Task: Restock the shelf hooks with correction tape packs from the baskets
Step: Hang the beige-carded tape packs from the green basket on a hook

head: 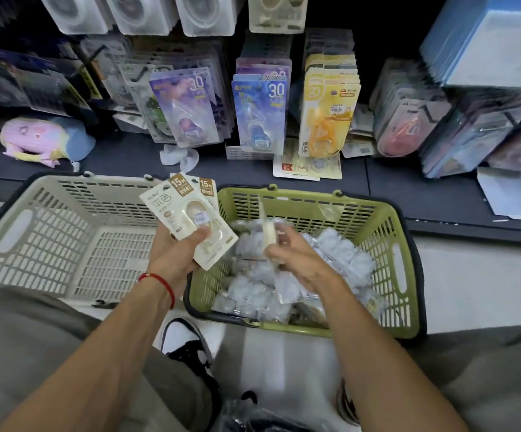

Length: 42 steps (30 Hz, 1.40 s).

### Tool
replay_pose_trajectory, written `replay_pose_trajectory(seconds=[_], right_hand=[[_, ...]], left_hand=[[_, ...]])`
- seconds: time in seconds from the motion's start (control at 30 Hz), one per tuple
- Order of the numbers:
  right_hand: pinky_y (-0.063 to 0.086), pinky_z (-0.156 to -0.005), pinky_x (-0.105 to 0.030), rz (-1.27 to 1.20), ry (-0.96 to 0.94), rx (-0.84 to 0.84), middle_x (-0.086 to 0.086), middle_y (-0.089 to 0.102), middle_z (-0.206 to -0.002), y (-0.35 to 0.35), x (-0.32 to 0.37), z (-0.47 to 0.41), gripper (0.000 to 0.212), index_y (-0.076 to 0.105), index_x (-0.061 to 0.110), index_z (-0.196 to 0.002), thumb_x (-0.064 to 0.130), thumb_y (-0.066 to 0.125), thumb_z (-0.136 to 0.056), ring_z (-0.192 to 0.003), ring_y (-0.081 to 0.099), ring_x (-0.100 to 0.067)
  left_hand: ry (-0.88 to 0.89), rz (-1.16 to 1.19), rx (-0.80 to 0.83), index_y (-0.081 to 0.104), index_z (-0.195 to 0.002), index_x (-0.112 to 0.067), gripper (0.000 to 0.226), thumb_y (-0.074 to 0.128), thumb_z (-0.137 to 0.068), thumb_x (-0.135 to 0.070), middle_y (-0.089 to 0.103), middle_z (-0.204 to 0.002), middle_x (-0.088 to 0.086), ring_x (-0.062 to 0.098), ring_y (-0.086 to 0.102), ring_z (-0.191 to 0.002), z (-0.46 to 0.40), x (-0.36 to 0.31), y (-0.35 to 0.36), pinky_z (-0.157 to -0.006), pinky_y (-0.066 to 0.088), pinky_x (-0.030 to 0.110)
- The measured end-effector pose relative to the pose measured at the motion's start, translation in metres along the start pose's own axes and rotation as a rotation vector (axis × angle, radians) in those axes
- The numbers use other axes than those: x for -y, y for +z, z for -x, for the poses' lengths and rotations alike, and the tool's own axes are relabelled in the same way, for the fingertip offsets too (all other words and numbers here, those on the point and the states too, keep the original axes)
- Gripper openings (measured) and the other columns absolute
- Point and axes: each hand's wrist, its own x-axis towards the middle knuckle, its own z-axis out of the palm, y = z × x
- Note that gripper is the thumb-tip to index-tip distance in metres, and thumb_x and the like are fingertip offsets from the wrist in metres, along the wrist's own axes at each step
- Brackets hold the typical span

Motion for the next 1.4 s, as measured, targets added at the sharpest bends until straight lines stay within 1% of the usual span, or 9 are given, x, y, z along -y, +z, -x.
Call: replay_pose_trajectory(seconds=[0.1, 0.2, 0.27, 0.6, 0.73, 0.87, 1.0, 1.2, 1.4], right_hand=[[0.057, -0.086, -0.043, -0.187, -0.083, 0.018, -0.005, 0.061, -0.133, -0.038, 0.025, 0.013, 0.068, 0.052, 0.021, -0.146, 0.008, 0.075, -0.084, -0.104, 0.062, -0.019], [0.057, -0.082, -0.029, -0.040, -0.160, 0.099, 0.006, 0.062, -0.140, -0.051, 0.048, 0.019, 0.079, 0.052, 0.027, -0.145, 0.015, 0.086, -0.075, -0.115, 0.068, -0.016], [0.062, -0.087, -0.034, 0.086, -0.181, 0.096, 0.012, 0.062, -0.137, -0.048, 0.063, 0.018, 0.087, 0.047, 0.035, -0.141, 0.025, 0.094, -0.069, -0.119, 0.068, -0.013], [0.061, -0.079, -0.027, 0.289, -0.604, -0.106, 0.024, 0.071, -0.115, -0.041, 0.179, 0.024, 0.070, 0.054, 0.047, -0.129, 0.048, 0.092, -0.070, -0.101, 0.072, -0.002], [0.060, -0.082, -0.038, 0.336, -0.774, -0.295, 0.018, 0.072, -0.114, -0.032, 0.235, 0.015, 0.040, 0.060, 0.049, -0.123, 0.045, 0.080, -0.088, -0.100, 0.071, -0.010], [0.062, -0.085, -0.044, 0.247, -0.697, -0.389, 0.006, 0.073, -0.113, -0.020, 0.288, 0.005, 0.079, 0.048, 0.031, -0.145, 0.055, 0.083, -0.078, -0.101, 0.074, -0.015], [0.064, -0.083, -0.046, 0.301, -0.703, -0.334, 0.008, 0.080, -0.097, -0.015, 0.305, -0.004, 0.031, 0.073, 0.029, -0.105, 0.052, 0.075, -0.084, -0.088, 0.078, -0.013], [0.056, -0.088, -0.034, 0.247, -0.818, -0.471, 0.012, 0.072, -0.111, -0.029, 0.306, -0.017, 0.016, 0.060, 0.035, -0.112, 0.045, 0.064, -0.101, -0.101, 0.070, -0.005], [0.058, -0.092, -0.039, 0.176, -0.788, -0.490, 0.008, 0.077, -0.106, -0.029, 0.315, -0.020, 0.024, 0.065, 0.030, -0.115, 0.048, 0.066, -0.099, -0.101, 0.073, -0.012]], left_hand=[[-0.047, -0.008, 0.156, 0.055, -0.140, -0.029, 0.045, 0.069, -0.100, -0.012, 0.075, -0.126, -0.002, 0.022, 0.077, -0.104, 0.008, -0.001, 0.025, -0.068, 0.065, 0.049], [-0.022, -0.013, 0.353, 0.052, -0.141, -0.034, 0.041, 0.062, -0.105, -0.018, 0.073, -0.130, 0.000, 0.030, 0.074, -0.112, 0.017, -0.006, 0.055, -0.079, 0.063, 0.060], [0.024, 0.009, 0.436, 0.052, -0.140, -0.038, 0.036, 0.055, -0.108, -0.022, 0.071, -0.134, 0.000, 0.030, 0.072, -0.116, 0.020, -0.013, 0.071, -0.082, 0.062, 0.059], [0.203, 0.083, 0.525, 0.042, -0.154, -0.028, 0.052, 0.057, -0.106, -0.015, 0.068, -0.140, 0.004, 0.031, 0.068, -0.124, 0.011, -0.107, 0.109, -0.096, 0.058, 0.057], [0.320, 0.114, 0.473, 0.049, -0.150, -0.021, 0.050, 0.060, -0.103, -0.008, 0.069, -0.138, 0.007, 0.033, 0.066, -0.126, 0.003, -0.158, 0.114, -0.104, 0.051, 0.064], [0.454, 0.141, 0.414, 0.050, -0.147, -0.024, 0.049, 0.066, -0.100, -0.019, 0.071, -0.135, 0.004, 0.031, 0.070, -0.122, -0.004, -0.194, 0.117, -0.092, 0.060, 0.060], [0.491, 0.230, 0.289, 0.050, -0.144, -0.024, 0.049, 0.068, -0.099, -0.030, 0.071, -0.134, 0.007, 0.032, 0.073, -0.112, -0.012, -0.190, 0.112, -0.070, 0.064, 0.049], [0.629, 0.191, 0.154, 0.066, -0.118, -0.042, 0.030, 0.073, -0.096, -0.023, 0.079, -0.110, -0.005, 0.021, 0.079, -0.092, -0.021, -0.180, 0.102, -0.056, 0.063, 0.038], [0.614, 0.174, 0.094, 0.055, -0.140, -0.031, 0.051, 0.076, -0.093, -0.030, 0.074, -0.125, -0.007, 0.024, 0.076, -0.108, -0.023, -0.180, 0.100, -0.071, 0.066, 0.048]])
